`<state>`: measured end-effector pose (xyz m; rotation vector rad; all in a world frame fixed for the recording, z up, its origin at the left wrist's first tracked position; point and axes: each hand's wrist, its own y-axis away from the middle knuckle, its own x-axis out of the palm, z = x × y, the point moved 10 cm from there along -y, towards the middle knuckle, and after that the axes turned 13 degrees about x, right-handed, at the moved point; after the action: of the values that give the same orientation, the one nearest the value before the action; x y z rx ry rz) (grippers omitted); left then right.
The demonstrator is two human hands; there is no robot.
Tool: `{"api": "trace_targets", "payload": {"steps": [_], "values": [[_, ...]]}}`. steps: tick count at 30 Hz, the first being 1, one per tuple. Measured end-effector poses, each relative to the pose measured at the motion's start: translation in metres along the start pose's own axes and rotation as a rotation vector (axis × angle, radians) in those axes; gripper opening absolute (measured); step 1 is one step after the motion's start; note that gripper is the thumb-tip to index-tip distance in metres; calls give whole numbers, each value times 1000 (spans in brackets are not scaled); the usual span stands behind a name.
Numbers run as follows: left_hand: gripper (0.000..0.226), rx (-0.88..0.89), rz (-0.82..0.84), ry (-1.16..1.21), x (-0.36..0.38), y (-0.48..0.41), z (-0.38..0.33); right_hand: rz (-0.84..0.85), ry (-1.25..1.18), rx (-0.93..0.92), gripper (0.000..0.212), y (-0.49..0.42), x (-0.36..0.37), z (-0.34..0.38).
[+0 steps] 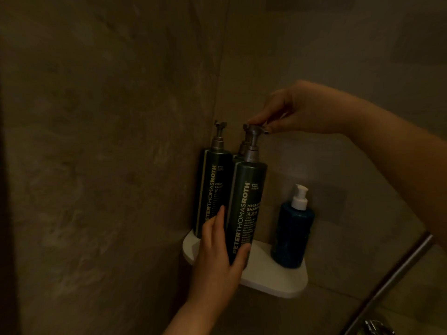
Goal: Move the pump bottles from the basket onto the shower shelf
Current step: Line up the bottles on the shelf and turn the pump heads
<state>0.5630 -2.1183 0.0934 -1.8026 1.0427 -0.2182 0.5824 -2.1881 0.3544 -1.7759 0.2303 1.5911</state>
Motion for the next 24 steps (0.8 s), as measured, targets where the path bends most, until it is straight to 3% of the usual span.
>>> {"api": "trace_targets", "payload": {"steps": [13,24], "values": [[72,15,-48,-49,-2,3,-9,-47,10,12,25,4,-3,0],[75,49,32,13,17,6,-15,-36,14,49,25,21,-10,-19]]}}
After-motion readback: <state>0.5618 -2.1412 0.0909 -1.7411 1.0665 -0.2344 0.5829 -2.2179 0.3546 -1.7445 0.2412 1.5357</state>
